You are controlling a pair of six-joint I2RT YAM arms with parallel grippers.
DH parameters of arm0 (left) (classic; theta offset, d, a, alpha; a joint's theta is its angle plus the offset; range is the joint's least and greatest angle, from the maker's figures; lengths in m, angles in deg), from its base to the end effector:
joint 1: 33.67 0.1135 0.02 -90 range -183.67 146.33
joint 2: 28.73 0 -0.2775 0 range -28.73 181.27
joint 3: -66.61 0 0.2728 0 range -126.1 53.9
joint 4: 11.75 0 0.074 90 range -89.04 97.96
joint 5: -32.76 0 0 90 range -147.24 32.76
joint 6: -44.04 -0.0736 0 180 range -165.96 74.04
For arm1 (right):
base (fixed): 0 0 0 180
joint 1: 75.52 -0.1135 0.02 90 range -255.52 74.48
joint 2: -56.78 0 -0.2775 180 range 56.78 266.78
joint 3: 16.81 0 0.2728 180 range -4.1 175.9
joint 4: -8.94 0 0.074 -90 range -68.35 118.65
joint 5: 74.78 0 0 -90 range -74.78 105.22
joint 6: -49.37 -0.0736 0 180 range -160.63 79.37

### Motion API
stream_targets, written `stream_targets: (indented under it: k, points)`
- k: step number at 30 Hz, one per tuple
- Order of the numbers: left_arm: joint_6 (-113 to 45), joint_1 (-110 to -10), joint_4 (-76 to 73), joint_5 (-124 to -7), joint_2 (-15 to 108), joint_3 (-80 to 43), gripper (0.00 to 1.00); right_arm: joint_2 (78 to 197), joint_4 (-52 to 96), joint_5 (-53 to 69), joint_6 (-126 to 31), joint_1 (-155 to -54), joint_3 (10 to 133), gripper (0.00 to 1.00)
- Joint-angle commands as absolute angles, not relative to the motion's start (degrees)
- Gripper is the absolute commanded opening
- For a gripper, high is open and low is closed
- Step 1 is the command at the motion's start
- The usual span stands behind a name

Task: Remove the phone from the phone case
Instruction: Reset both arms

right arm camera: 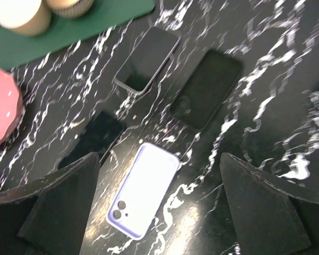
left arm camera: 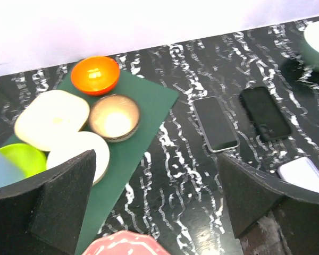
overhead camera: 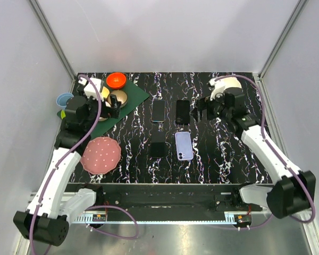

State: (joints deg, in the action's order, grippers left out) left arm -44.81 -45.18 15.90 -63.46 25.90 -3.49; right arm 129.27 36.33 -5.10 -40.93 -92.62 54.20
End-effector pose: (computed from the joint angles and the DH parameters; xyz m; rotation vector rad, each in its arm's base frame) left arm 0.2592 -0.0609 0.3815 0.2395 1.7732 -0.2556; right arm 0.3122 0.1228 0.3020 -0.5204 2.0209 0.5530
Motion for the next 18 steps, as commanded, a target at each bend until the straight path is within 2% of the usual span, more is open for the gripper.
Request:
stream_targets:
  k: [1, 10, 18]
  points:
    - [-51.6, -43.0, 15.2, -57.4, 20.7, -0.2, 0.99, 122.4, 37.5, 9.4, -40.1, -92.7, 57.8, 1.00]
    - [-52.1, -32.1, 19.8, -73.1, 15.7, -1.1, 0.99, 105.0, 32.0, 28.8, -33.1, -92.7, 53.6, 1.00]
    - [-52.6, -27.6, 19.7, -77.4, 10.0, -2.0, 0.99, 90.8, 28.1, 33.4, -27.4, -92.6, 50.2, 1.00]
